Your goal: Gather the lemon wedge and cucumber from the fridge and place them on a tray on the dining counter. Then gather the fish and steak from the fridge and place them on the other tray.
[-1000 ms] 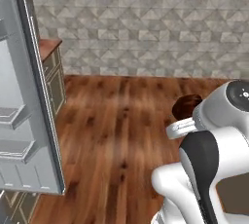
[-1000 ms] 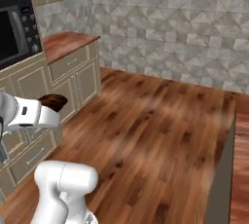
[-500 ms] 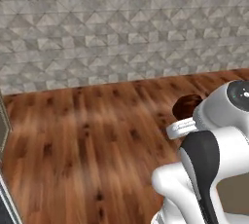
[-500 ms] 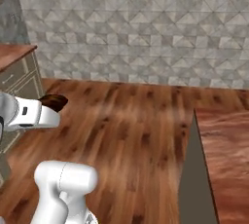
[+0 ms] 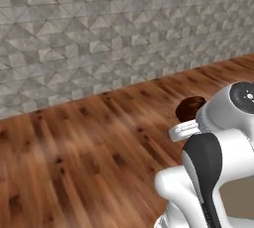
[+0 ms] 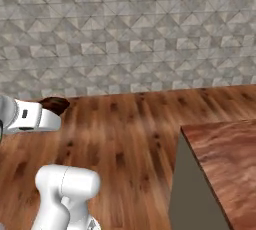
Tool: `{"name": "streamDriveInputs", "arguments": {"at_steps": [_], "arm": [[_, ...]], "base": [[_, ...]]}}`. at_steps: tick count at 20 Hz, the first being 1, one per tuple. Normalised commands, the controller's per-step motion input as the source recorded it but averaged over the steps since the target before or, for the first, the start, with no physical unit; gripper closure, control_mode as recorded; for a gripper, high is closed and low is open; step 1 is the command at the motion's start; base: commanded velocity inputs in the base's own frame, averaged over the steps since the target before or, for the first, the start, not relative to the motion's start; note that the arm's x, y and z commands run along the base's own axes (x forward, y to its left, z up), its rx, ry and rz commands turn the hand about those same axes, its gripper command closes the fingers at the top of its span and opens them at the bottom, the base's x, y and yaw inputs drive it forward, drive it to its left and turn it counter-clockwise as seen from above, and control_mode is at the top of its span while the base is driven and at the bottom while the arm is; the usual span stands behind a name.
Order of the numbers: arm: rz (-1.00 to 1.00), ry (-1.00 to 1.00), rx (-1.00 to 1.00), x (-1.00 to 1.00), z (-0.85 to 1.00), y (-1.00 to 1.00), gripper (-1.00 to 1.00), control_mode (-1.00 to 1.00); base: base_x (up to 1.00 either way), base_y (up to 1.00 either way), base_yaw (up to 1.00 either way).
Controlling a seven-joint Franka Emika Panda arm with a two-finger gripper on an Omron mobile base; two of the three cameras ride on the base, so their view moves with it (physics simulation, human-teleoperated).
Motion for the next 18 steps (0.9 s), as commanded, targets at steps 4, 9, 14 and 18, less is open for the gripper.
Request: {"name": "streamDriveInputs", "arguments": {"at_steps": [4,9,14,18], "arm": [[0.00,0.00,0.00,0.00,0.00,0.00,1.00,1.00],[0.00,0.00,0.00,0.00,0.00,0.00,1.00,1.00],[0.00,0.00,0.00,0.00,0.00,0.00,1.00,1.00],[0.00,0.00,0.00,0.00,0.00,0.00,1.00,1.00]], "base": [[0.83,0.53,-0.48],[0.80,0.56,-0.48],[0.75,0.61,-0.48],[0.74,0.62,-0.49]]}}
